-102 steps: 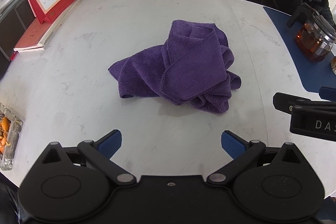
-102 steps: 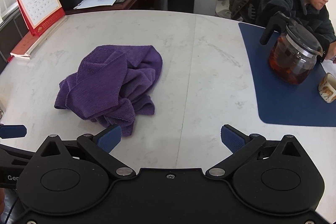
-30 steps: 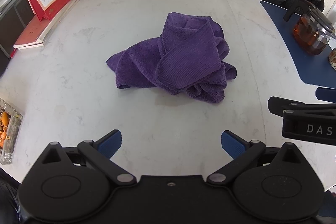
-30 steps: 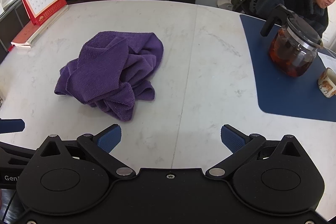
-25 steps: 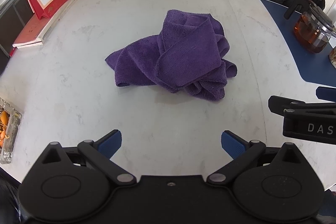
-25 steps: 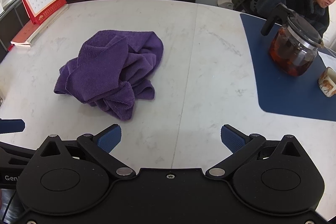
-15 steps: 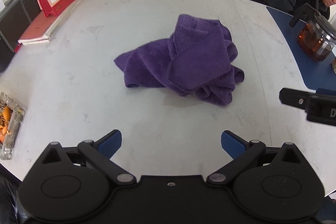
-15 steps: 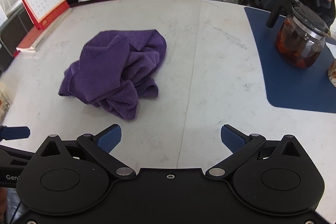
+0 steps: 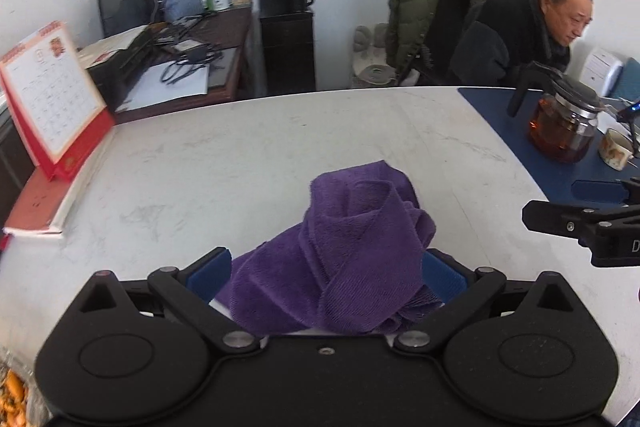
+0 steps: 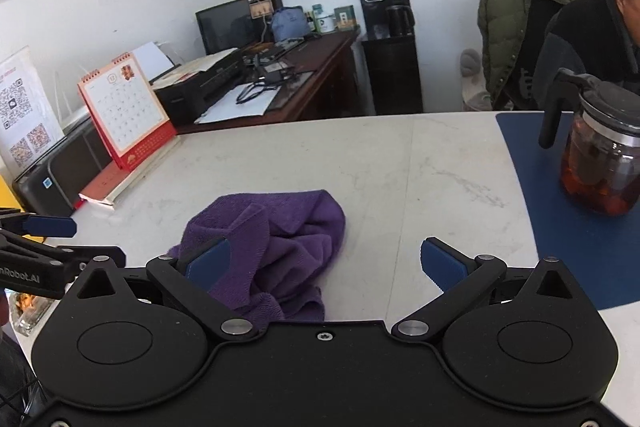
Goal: Fold towel
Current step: 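Grasp the purple towel with the left tool while the right tool grasps another edge, then lift the towel with both tools and shake it out between them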
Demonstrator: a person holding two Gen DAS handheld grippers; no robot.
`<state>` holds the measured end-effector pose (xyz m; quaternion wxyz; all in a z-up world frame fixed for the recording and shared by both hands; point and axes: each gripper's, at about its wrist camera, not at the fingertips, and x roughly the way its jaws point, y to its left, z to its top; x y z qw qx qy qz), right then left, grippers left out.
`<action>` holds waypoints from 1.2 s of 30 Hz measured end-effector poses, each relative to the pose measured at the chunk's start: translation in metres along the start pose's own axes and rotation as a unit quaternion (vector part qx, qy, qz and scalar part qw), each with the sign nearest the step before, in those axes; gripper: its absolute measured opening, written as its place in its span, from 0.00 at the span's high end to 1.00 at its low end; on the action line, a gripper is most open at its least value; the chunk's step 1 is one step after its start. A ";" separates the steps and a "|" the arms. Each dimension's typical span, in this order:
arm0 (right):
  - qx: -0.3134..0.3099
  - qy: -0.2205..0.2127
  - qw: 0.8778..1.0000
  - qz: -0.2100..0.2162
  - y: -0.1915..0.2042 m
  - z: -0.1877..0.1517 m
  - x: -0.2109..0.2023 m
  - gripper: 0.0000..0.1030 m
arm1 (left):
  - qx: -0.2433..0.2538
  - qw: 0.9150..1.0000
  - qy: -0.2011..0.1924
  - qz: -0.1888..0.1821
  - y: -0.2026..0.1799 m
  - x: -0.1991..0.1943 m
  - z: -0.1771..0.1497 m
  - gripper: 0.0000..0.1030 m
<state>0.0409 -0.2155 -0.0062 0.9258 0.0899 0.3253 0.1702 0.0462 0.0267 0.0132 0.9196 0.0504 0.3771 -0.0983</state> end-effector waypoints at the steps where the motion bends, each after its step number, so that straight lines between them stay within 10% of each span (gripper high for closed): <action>1: 0.000 0.006 1.000 -0.007 0.000 0.000 0.000 0.00 | 0.003 1.000 0.000 -0.014 0.000 0.008 0.000 0.01; 10: -0.006 0.046 0.988 -0.145 0.014 -0.006 0.012 0.00 | -0.005 0.994 0.032 -0.102 0.011 0.075 0.006 0.16; 17: 0.013 0.050 0.985 -0.167 0.009 -0.003 0.025 0.00 | -0.011 0.991 0.066 -0.113 0.026 0.102 0.007 0.76; 23: 0.005 0.043 0.992 -0.122 0.002 0.007 0.048 0.00 | -0.073 0.990 0.048 -0.108 0.062 0.066 0.019 0.84; 36: 0.001 0.089 0.988 0.123 -0.006 0.009 0.154 0.06 | -0.125 0.989 0.018 -0.078 0.102 0.003 0.029 0.84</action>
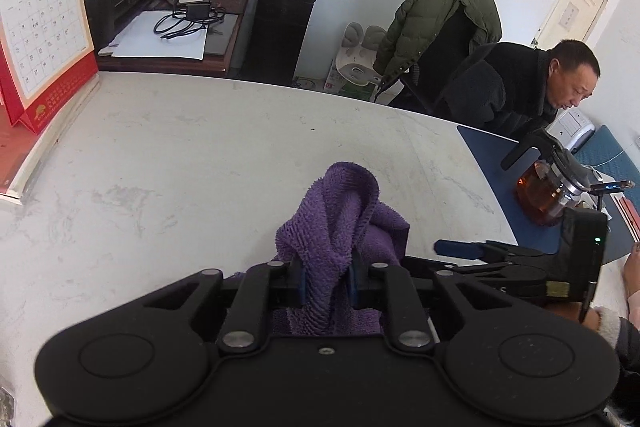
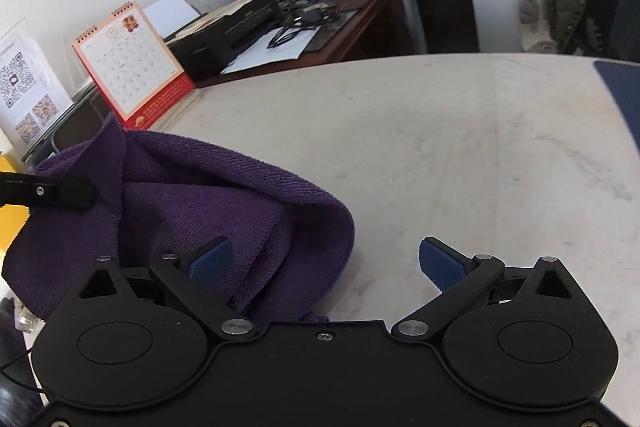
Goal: Fold towel
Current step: 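Lift the towel with both tools and shake it out between them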
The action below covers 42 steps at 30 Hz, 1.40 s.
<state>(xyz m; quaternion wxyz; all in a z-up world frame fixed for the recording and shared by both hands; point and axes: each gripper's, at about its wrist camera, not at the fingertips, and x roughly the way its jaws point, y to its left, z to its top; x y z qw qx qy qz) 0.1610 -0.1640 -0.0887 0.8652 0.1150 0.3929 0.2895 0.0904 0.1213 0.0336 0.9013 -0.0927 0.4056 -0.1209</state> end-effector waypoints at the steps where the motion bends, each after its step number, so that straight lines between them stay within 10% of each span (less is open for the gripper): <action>1: 0.006 0.007 1.000 0.018 -0.003 0.001 0.006 0.08 | 0.003 1.000 -0.001 -0.002 0.000 -0.004 0.000 0.84; 13: -0.049 0.028 0.994 0.097 -0.006 0.019 0.057 0.43 | 0.023 1.000 -0.005 0.010 -0.001 -0.014 -0.010 0.84; 22: -0.119 0.016 0.987 0.102 0.023 0.012 0.069 0.43 | 0.033 0.999 -0.025 0.030 0.005 -0.017 -0.022 0.84; 26: -0.155 0.024 0.982 0.101 0.035 0.011 0.066 0.67 | 0.024 0.998 -0.036 0.035 0.010 -0.017 -0.030 0.84; 29: -0.173 0.017 0.981 0.082 0.041 0.010 0.053 0.94 | 0.019 0.998 -0.042 0.044 0.013 -0.018 -0.034 0.84; 42: -0.254 -0.147 0.956 0.007 0.075 0.066 -0.093 0.97 | 0.058 0.985 -0.163 0.024 -0.013 -0.108 -0.006 0.85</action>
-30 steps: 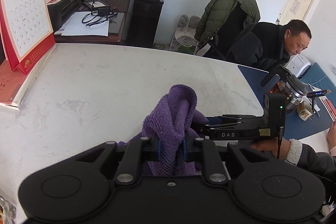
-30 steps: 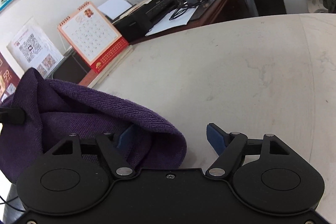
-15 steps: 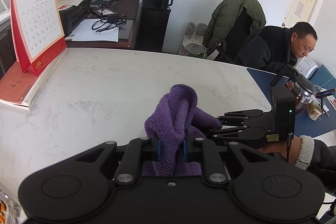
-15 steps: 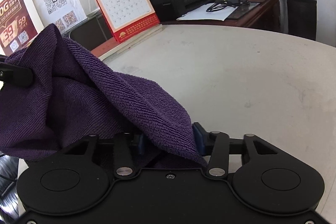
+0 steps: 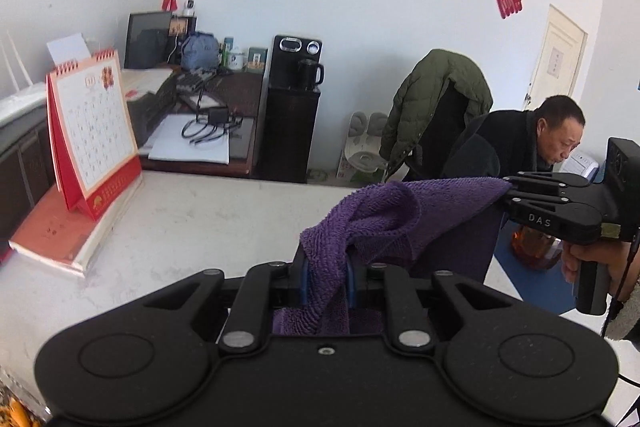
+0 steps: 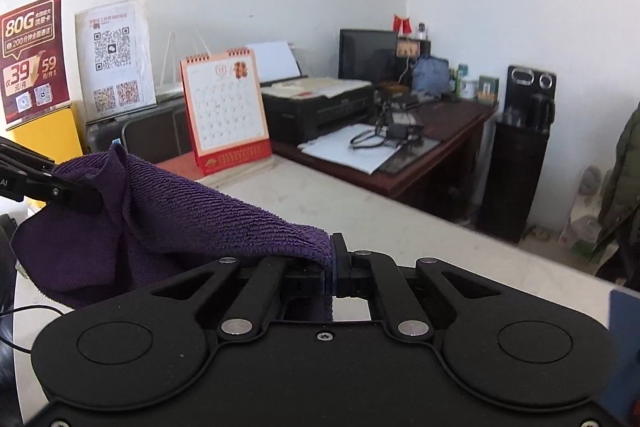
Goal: Fold towel
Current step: 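Lift the towel with both tools and shake it out between them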
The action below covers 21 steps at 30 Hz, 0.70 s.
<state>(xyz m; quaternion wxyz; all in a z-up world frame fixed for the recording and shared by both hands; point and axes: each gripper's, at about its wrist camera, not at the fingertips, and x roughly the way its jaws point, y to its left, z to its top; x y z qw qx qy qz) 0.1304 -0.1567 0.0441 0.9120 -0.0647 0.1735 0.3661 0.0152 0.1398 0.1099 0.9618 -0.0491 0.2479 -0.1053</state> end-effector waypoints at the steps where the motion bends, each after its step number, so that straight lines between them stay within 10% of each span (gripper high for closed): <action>1: -0.010 -0.014 1.000 -0.006 0.002 0.008 -0.011 0.97 | 0.006 1.000 -0.012 -0.004 -0.002 -0.008 0.008 0.85; 13: -0.136 -0.155 0.976 -0.069 0.029 0.096 -0.166 0.97 | 0.070 0.990 -0.109 -0.064 -0.025 -0.120 0.066 0.85; 21: -0.141 -0.113 0.982 -0.056 0.043 0.083 -0.216 0.97 | 0.050 0.992 -0.075 -0.085 -0.017 -0.124 0.050 0.85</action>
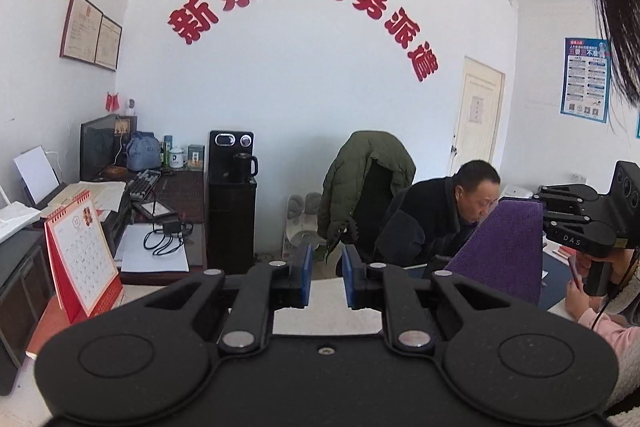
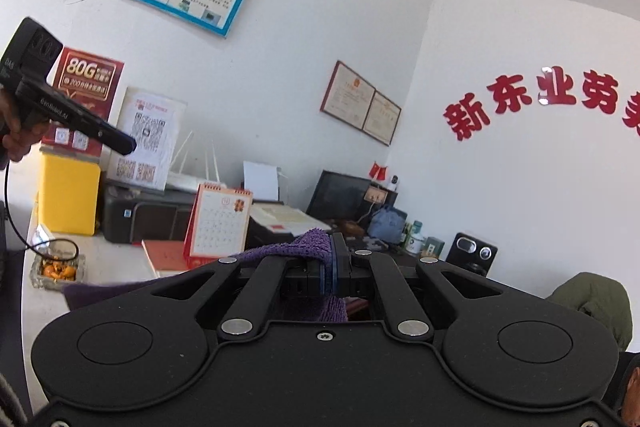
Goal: Fold towel
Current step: 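Lift the towel with both tools and shake it out between them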
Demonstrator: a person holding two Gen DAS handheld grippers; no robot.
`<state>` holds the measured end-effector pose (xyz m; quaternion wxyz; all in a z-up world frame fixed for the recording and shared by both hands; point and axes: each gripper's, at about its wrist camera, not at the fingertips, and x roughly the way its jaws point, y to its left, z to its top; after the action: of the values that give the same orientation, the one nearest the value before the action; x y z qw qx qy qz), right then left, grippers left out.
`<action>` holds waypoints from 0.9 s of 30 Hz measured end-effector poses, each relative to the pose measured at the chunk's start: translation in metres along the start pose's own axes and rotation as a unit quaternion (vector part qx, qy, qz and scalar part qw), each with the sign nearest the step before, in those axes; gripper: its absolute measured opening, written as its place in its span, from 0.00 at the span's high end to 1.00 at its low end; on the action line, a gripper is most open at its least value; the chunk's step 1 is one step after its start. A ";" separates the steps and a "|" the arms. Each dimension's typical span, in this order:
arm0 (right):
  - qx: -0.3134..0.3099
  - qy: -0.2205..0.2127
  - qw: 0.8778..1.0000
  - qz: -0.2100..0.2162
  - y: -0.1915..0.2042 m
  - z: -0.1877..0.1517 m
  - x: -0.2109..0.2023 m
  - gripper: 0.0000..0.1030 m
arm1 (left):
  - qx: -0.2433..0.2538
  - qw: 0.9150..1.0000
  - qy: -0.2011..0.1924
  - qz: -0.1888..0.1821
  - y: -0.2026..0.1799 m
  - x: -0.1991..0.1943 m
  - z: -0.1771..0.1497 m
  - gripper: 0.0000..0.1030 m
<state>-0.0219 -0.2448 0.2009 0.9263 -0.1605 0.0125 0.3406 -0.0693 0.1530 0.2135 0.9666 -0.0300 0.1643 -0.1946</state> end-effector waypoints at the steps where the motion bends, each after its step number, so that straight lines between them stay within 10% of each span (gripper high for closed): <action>1: 0.001 0.015 1.000 0.004 0.003 -0.004 0.002 0.97 | -0.006 1.000 0.015 -0.004 0.002 0.008 -0.008 0.85; 7: 0.015 0.090 0.996 -0.001 0.023 -0.042 0.029 0.97 | 0.009 0.990 0.111 -0.080 -0.006 0.071 -0.084 0.67; 12: 0.073 0.116 0.990 -0.030 0.024 -0.062 0.031 0.97 | 0.031 0.967 0.190 -0.169 -0.040 0.133 -0.155 0.67; 27: 0.080 0.132 0.985 -0.078 0.029 -0.055 0.051 0.97 | 0.010 0.922 0.209 -0.327 -0.124 0.183 -0.214 0.40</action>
<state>0.0039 -0.2087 0.1337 0.9501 -0.1299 0.1491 0.2411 -0.0258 -0.0312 -0.0300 0.7933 -0.0311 0.3416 -0.5030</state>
